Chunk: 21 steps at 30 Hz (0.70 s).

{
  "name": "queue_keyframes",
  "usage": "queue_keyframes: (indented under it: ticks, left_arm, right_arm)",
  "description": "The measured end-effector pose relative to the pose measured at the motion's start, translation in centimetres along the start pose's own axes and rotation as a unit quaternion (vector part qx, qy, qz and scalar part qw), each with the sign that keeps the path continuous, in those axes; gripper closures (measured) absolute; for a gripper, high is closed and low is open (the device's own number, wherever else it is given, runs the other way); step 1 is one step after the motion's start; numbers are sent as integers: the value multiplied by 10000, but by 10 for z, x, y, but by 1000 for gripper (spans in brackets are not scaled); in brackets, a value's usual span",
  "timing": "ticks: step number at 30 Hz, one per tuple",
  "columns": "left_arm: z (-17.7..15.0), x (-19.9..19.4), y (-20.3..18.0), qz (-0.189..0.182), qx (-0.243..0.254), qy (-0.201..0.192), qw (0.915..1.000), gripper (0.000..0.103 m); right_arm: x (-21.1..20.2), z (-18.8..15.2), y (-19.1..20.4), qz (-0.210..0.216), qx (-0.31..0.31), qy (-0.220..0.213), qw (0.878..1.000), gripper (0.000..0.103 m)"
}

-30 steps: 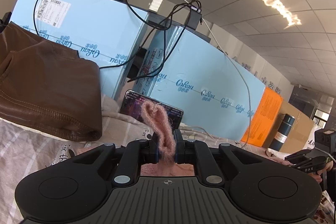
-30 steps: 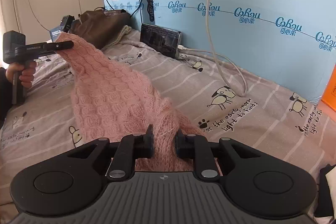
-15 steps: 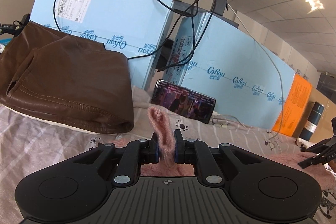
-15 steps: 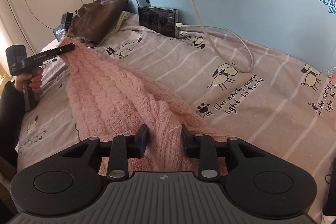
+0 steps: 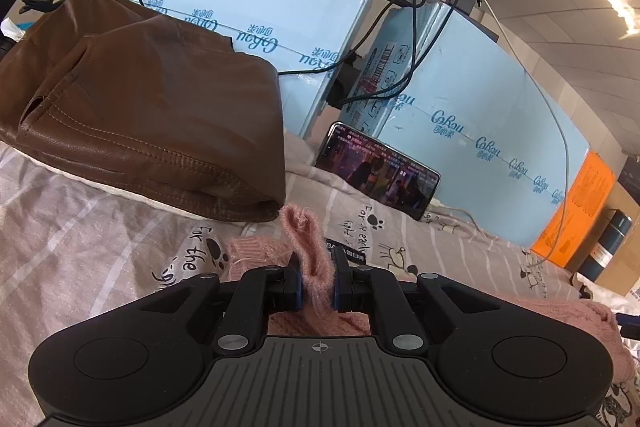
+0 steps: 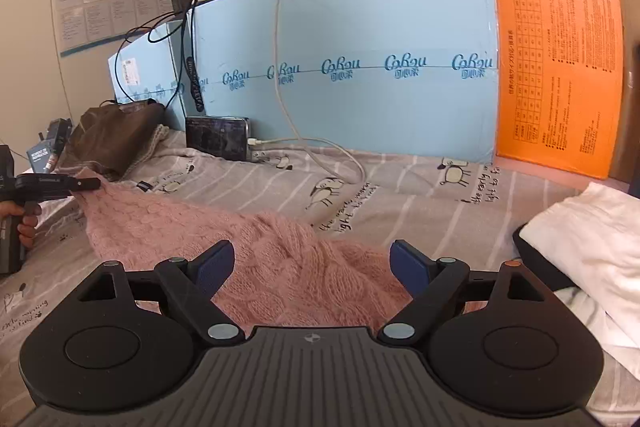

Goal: Fold clothes

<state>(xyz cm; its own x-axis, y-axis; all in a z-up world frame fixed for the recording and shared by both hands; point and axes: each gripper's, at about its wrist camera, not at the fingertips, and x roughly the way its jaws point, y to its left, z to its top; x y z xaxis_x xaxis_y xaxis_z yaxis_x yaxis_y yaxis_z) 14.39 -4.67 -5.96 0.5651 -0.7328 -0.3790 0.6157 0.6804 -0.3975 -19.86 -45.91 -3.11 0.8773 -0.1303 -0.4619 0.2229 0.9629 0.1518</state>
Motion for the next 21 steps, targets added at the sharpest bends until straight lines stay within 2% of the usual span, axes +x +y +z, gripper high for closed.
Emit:
queue_keyframes:
  ticks: [1,3,4,5,7,9,10,12,15,18,19,20,21]
  left_arm:
    - [0,-1,0,-9,-6,-17,10000,91]
    - [0,-2,0,-70,-2,-65,10000,91]
    - [0,-3,-1,-143,21,-107,9998,91]
    - [0,-5,-2,-230,49,-158,9996,91]
    - [0,-8,-4,-503,93,-323,9982,92]
    - [1,-11,-8,-766,146,-523,9956,91]
    - [1,-10,-10,-773,200,-563,9952,91]
    - [3,-3,-12,-652,253,-505,9963,91]
    - [5,7,-8,-318,124,-275,9990,91]
    - [7,17,4,5,-198,-6,9998,91]
    - [7,19,8,26,-298,21,9996,91]
    - [9,19,10,-24,-348,-35,9994,91]
    - [10,17,11,-94,-364,-140,9992,91]
  right_arm:
    - [1,-5,-6,-60,147,49,9999,23]
    - [4,-14,-15,-102,381,113,9992,42]
    - [5,-17,-18,-37,406,124,9991,70]
    - [4,-18,-19,62,379,32,9993,86]
    - [2,-17,-23,267,314,-178,9990,90]
    - [0,-12,-31,141,396,-352,9985,90]
    - [-1,-9,-35,68,441,-437,9980,90]
    - [4,-3,-43,-61,523,-462,9975,91]
    - [19,-1,-46,-218,494,-210,9983,89]
    - [26,-9,-49,-341,639,4,9974,68]
    - [25,-11,-50,-366,714,-20,9968,56]
    - [23,-13,-51,-389,790,-52,9961,49]
    - [19,-13,-50,-501,769,-86,9957,46]
